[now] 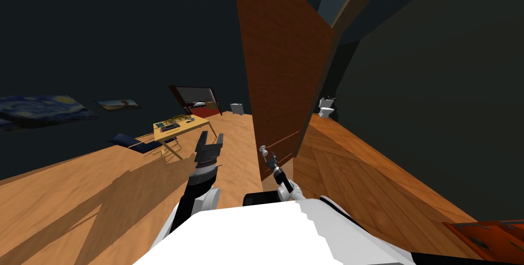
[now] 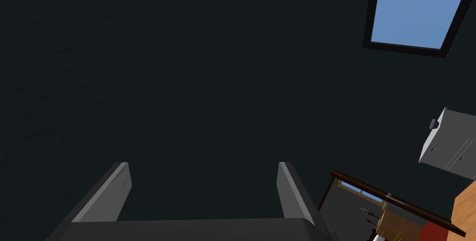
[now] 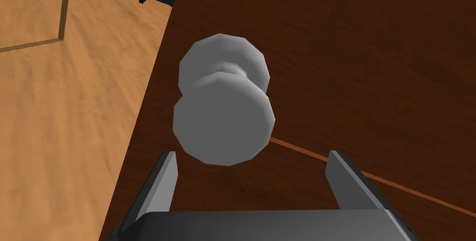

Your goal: Push the door open

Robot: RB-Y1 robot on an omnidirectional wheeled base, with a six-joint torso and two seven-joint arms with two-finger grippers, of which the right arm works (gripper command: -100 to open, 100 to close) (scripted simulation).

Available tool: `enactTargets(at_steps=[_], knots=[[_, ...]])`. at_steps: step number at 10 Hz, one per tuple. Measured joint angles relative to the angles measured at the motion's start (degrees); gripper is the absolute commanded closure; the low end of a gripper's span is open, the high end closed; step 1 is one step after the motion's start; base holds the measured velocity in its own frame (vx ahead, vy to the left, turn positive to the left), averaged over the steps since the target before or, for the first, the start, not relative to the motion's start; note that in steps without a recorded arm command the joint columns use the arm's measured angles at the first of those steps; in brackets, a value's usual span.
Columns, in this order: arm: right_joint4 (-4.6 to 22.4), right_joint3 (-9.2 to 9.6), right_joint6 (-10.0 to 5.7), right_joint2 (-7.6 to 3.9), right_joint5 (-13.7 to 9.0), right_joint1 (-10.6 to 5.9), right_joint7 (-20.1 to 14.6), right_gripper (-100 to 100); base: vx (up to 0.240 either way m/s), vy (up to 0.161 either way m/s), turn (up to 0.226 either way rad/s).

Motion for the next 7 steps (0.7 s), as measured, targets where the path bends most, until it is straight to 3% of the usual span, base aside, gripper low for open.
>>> enactTargets(at_steps=[7], knots=[[-2.8,3.41,0.90,2.69,-4.3,0.73,-8.8,-100,-0.089,-0.079,-0.015]])
